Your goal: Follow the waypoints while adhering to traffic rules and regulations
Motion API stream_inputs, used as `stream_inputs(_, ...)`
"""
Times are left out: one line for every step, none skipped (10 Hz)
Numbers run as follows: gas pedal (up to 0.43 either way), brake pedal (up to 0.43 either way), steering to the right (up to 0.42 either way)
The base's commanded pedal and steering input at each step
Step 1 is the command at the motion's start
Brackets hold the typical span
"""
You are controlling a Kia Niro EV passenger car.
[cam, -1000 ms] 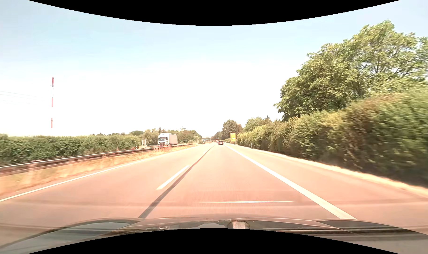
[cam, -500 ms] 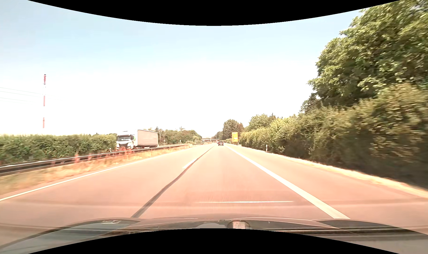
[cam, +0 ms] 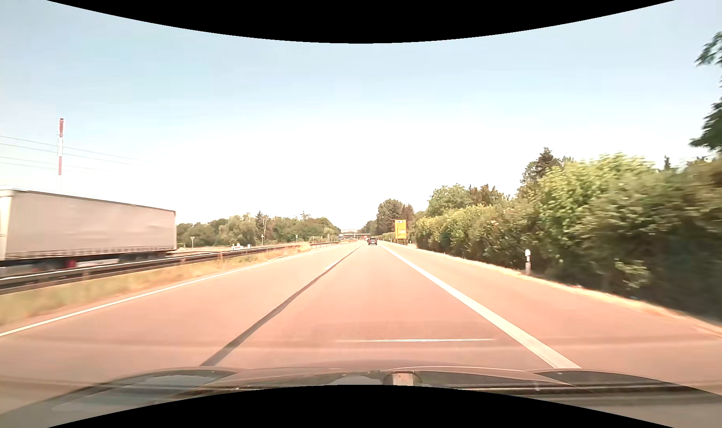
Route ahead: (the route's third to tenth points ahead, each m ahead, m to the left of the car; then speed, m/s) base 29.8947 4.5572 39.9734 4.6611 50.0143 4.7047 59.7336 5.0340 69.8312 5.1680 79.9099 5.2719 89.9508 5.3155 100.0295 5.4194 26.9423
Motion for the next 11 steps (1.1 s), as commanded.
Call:
stream_inputs(0.169, 0.000, -0.002)
stream_inputs(0.169, 0.000, -0.002)
stream_inputs(0.157, 0.000, -0.002)
stream_inputs(0.157, 0.000, -0.002)
stream_inputs(0.157, 0.000, -0.002)
stream_inputs(0.157, 0.000, -0.003)
stream_inputs(0.157, 0.000, -0.002)
stream_inputs(0.157, 0.000, -0.002)
stream_inputs(0.157, 0.000, -0.002)
stream_inputs(0.157, 0.000, -0.002)
stream_inputs(0.157, 0.000, -0.002)
